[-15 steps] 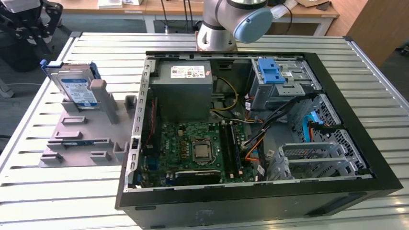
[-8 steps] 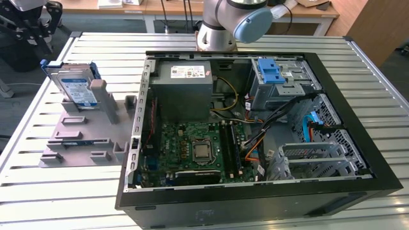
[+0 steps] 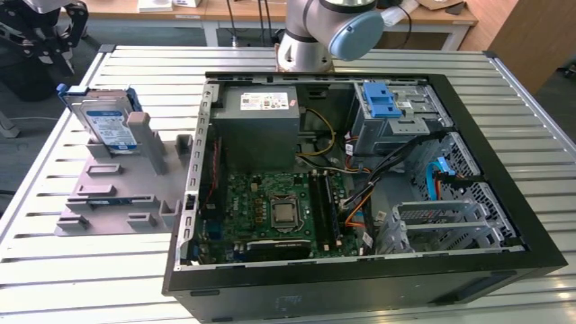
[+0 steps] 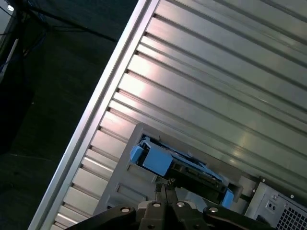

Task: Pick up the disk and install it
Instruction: 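Pick up the disk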

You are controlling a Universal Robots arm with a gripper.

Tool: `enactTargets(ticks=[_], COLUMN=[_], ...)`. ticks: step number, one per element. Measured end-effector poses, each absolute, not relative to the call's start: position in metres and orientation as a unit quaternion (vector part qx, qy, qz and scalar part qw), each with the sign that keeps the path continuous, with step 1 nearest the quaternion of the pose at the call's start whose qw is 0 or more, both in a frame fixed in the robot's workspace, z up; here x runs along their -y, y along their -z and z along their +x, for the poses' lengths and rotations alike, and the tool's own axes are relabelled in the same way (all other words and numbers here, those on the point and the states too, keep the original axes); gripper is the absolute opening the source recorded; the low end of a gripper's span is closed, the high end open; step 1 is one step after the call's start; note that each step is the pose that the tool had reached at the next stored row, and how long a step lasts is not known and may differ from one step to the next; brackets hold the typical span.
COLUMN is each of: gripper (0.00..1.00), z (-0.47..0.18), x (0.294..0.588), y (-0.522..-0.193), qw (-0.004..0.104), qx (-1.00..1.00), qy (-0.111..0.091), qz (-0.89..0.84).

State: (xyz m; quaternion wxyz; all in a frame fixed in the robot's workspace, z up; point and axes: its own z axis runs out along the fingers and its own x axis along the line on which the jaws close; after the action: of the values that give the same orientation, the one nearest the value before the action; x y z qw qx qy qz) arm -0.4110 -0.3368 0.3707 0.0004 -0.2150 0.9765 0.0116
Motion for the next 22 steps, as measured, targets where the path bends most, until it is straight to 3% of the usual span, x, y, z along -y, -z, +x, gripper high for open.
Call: enactTargets(ticks=[22], gripper=[0.11], z=[-0.4110], x=[0.3368], y=[-0.3697], qw=[-0.002], qx=[-0.927], qy=[-0.012], qz=[-0.374])
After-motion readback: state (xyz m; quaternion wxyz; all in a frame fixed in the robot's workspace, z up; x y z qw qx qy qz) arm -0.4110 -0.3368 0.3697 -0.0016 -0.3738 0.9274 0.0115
